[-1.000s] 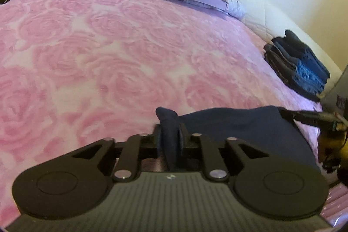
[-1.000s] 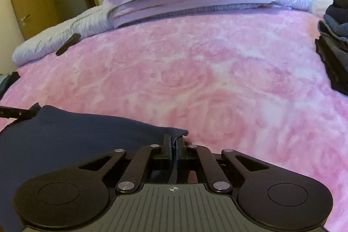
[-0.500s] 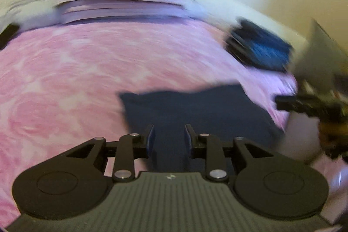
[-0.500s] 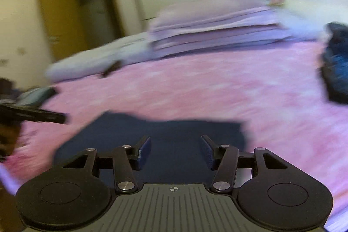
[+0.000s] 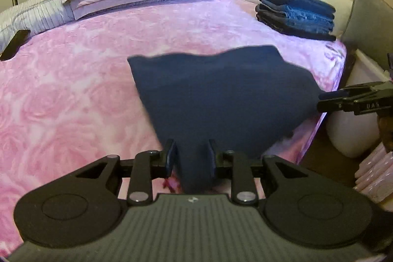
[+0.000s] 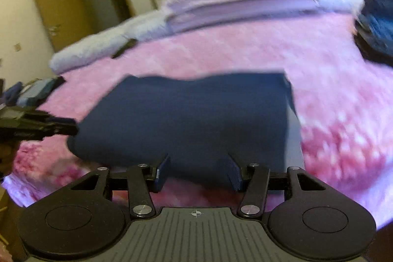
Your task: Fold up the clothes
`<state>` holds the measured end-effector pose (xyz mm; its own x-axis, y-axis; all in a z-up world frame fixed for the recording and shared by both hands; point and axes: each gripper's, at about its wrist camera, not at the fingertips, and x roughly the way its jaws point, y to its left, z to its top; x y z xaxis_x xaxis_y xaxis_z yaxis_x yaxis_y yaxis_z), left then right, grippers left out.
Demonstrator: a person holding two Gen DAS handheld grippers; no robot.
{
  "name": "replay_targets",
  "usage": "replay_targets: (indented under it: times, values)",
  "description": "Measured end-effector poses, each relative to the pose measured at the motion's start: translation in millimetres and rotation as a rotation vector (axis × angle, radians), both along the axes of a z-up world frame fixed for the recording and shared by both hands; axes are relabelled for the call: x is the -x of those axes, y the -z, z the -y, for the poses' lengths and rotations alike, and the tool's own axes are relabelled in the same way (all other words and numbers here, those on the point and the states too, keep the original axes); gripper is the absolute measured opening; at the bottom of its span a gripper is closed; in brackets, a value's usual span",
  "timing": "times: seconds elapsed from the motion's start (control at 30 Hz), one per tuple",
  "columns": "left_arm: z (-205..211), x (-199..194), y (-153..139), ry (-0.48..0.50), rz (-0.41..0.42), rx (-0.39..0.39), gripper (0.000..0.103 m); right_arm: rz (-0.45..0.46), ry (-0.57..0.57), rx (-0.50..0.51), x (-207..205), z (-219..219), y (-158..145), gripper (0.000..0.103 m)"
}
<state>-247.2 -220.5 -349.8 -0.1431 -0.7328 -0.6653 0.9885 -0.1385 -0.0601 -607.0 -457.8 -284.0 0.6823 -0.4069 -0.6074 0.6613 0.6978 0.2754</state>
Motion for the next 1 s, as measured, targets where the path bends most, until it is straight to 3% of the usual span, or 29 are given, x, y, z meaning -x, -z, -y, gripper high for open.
replay_targets:
  times: [0.13, 0.17, 0.2, 0.23, 0.53, 0.83, 1.0]
  values:
    - [-7, 0, -7, -0.034, -0.003, 0.008, 0.027, -0.018, 0.028, -0.015, 0, -3, -1, 0.056]
    - [-11, 3, -10, -0.033, 0.024, 0.015, 0.031, -0.028, 0.033, 0.007, 1, -7, -6, 0.062]
    - [-14, 7, -14, -0.032, 0.052, 0.022, 0.034, -0.038, 0.041, 0.031, 2, -12, -11, 0.084]
    - [-18, 11, -15, -0.035, 0.089, 0.024, 0.04, -0.048, 0.056, 0.063, 4, -18, -16, 0.097]
    - [-46, 58, -16, 0.018, 0.332, 0.063, 0.053, -0.206, -0.017, 0.186, -9, -68, -10, 0.097]
    - [-47, 75, -12, 0.064, 0.372, 0.078, 0.063, -0.341, -0.051, 0.13, -20, -73, 1, 0.097]
    - [-48, 77, -12, 0.065, 0.405, 0.083, 0.065, -0.356, -0.046, 0.14, -20, -76, 0, 0.097]
